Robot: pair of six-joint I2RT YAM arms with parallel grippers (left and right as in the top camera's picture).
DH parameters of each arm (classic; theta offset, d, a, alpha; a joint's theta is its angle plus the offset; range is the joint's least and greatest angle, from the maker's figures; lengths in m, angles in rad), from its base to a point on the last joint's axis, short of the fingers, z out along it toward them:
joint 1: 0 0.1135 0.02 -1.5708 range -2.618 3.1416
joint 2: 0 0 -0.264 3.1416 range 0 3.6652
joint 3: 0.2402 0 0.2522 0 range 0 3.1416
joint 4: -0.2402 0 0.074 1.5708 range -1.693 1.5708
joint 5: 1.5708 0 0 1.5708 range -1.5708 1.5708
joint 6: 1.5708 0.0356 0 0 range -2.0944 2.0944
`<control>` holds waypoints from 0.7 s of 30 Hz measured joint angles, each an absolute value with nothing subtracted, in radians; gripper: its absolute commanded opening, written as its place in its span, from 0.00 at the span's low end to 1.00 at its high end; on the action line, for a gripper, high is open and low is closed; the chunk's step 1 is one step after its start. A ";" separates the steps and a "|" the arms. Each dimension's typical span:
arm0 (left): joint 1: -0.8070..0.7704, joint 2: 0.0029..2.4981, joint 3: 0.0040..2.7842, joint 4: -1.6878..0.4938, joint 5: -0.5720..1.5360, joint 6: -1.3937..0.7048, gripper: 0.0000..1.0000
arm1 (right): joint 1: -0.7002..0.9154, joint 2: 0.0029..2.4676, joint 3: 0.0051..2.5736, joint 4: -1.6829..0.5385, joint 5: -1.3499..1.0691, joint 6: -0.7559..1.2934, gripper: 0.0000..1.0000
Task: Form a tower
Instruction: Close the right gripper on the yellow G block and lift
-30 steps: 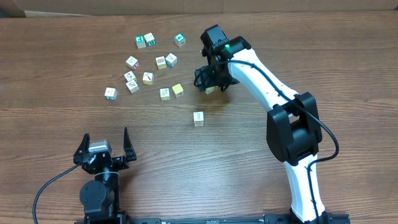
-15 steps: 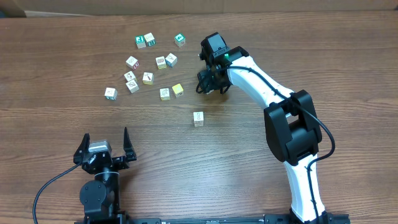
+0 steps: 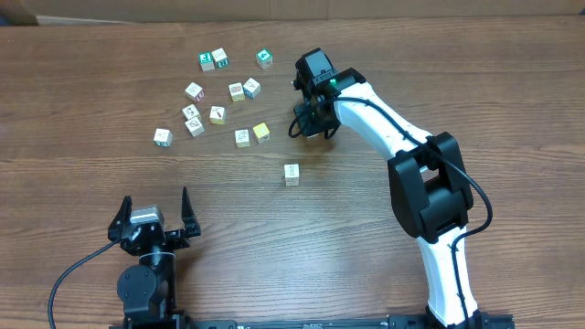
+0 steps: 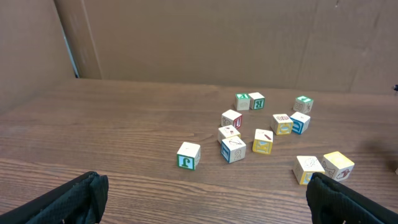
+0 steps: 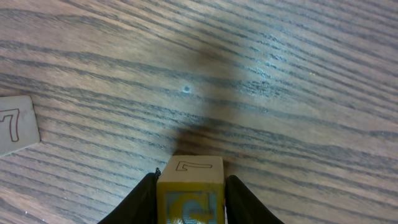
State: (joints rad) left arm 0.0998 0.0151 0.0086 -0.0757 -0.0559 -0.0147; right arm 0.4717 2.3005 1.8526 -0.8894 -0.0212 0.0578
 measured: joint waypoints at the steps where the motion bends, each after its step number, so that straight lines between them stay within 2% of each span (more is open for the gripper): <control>1: 0.100 0.015 0.009 -0.076 -0.056 -0.015 1.00 | 0.472 2.300 1.853 -0.892 -0.021 0.063 0.33; 8: 0.100 0.015 0.009 -0.076 -0.056 -0.015 1.00 | 0.472 2.300 1.853 -0.894 -0.021 0.089 0.32; 15: 0.100 0.015 0.009 -0.076 -0.056 -0.015 0.99 | 0.472 2.300 1.855 -0.902 -0.020 0.098 0.21; 21: 0.100 0.015 0.009 -0.076 -0.056 -0.015 1.00 | 0.472 2.281 1.886 -0.989 -0.020 0.101 0.21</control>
State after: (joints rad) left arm 0.0998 0.0151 0.0086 -0.0757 -0.0559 -0.0147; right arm 0.4717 2.2810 1.8858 -0.9894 -0.0196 0.1009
